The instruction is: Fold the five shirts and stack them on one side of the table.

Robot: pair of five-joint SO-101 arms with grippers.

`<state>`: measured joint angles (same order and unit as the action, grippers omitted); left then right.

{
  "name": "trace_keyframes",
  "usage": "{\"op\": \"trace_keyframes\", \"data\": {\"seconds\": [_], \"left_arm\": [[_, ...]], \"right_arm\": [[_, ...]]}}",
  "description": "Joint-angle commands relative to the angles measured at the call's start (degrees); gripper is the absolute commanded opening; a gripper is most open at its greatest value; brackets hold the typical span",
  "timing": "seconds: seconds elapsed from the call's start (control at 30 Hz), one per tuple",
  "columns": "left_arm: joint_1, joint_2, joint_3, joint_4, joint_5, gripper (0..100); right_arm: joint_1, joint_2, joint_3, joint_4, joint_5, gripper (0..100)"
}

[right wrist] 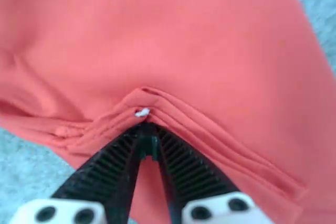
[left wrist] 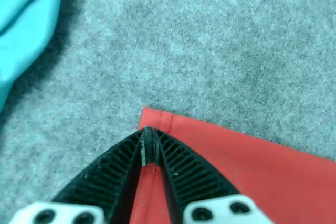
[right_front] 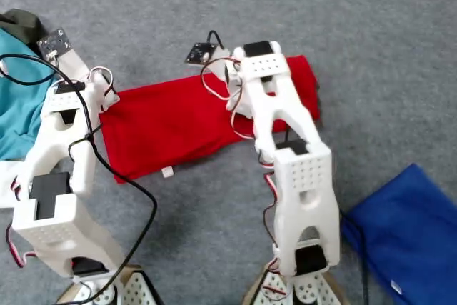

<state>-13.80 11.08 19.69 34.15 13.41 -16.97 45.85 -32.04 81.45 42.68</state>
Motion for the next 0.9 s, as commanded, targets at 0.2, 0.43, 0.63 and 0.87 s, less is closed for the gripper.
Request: {"op": "trace_keyframes", "data": {"seconds": [0.2, 0.43, 0.63, 0.87], "left_arm": [[0.0, -0.4, -2.73, -0.09, -0.35, 2], [0.0, -0.4, -2.55, 0.18, -0.35, 2], [-0.26, -1.01, -7.03, 7.21, -0.44, 2], [-0.18, -1.01, -21.36, 35.6, -5.89, 2]], "right_arm": [[5.32, -7.69, -10.24, 15.65, 0.62, 0.5], [10.86, -17.63, -10.68, 11.52, -6.59, 0.5], [20.0, -11.82, -5.49, -10.46, -38.07, 0.5], [25.89, -6.11, -2.77, -21.54, -40.35, 0.5]]}}
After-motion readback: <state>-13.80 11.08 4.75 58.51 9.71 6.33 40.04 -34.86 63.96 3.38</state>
